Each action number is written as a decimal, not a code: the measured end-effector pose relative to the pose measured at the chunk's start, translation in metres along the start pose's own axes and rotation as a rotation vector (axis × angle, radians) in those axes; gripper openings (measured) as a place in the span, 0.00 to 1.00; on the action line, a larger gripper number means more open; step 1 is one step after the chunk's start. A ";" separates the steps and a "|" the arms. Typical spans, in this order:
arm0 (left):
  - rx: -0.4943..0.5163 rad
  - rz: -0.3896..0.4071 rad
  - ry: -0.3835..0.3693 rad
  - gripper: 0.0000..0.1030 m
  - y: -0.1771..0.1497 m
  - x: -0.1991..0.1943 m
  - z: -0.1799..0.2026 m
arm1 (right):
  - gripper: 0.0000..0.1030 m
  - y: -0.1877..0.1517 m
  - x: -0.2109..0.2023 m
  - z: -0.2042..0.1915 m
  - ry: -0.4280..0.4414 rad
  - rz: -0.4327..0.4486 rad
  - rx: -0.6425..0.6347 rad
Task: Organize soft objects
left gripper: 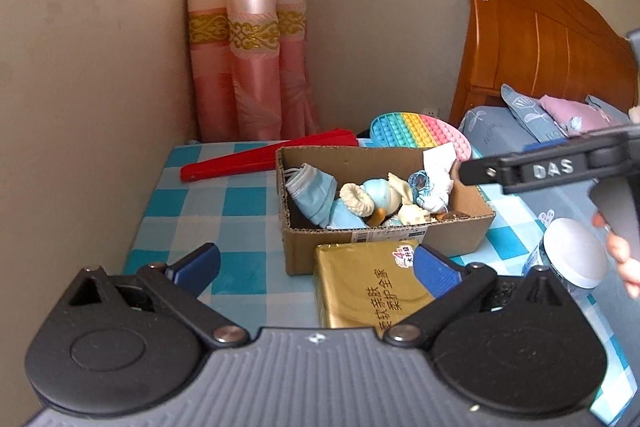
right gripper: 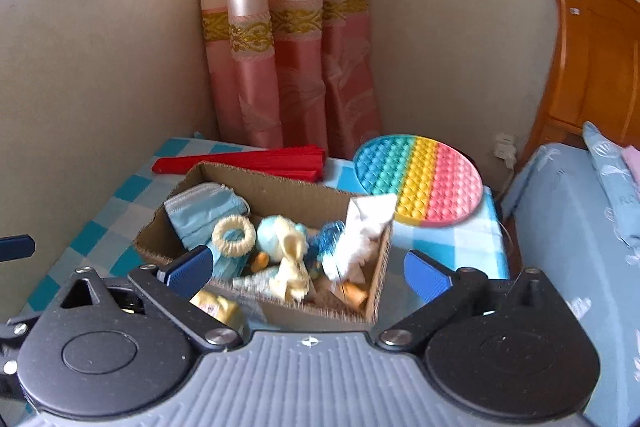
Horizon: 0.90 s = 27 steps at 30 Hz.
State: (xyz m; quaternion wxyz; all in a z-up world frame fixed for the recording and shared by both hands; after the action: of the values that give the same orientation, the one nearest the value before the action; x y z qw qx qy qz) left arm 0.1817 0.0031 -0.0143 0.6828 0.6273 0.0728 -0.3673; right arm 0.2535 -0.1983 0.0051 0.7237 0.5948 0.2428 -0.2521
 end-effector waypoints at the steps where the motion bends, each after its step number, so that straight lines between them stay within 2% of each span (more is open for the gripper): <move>1: -0.003 0.002 0.005 0.99 -0.001 -0.003 0.001 | 1.00 -0.004 -0.006 0.000 -0.019 -0.015 0.002; 6: 0.010 -0.013 0.088 0.99 -0.007 -0.018 0.009 | 1.00 -0.031 -0.036 0.005 -0.097 -0.091 0.052; 13: -0.012 -0.068 0.088 0.99 -0.022 -0.035 0.024 | 1.00 -0.074 -0.071 0.003 -0.141 -0.147 0.123; 20: 0.016 -0.100 0.095 0.99 -0.033 -0.048 0.045 | 1.00 -0.102 -0.096 0.004 -0.152 -0.150 0.155; 27: 0.026 -0.102 0.107 0.99 -0.040 -0.058 0.059 | 1.00 -0.110 -0.109 0.008 -0.149 -0.133 0.153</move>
State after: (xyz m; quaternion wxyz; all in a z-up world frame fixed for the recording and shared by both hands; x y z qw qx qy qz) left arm 0.0949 -0.0242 -0.0020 0.6500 0.6504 0.1364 -0.3686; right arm 0.0996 -0.2160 -0.0035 0.6739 0.6106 0.2073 -0.3606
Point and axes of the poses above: each gripper's, at about its wrist camera, not at the fingertips, and x roughly the way its jaws point, z to its right, y to its top, the point moved 5 cm from there along x, roughly the way its jaws point, and after that the axes turned 15 degrees about -y, right-handed, at the moved point
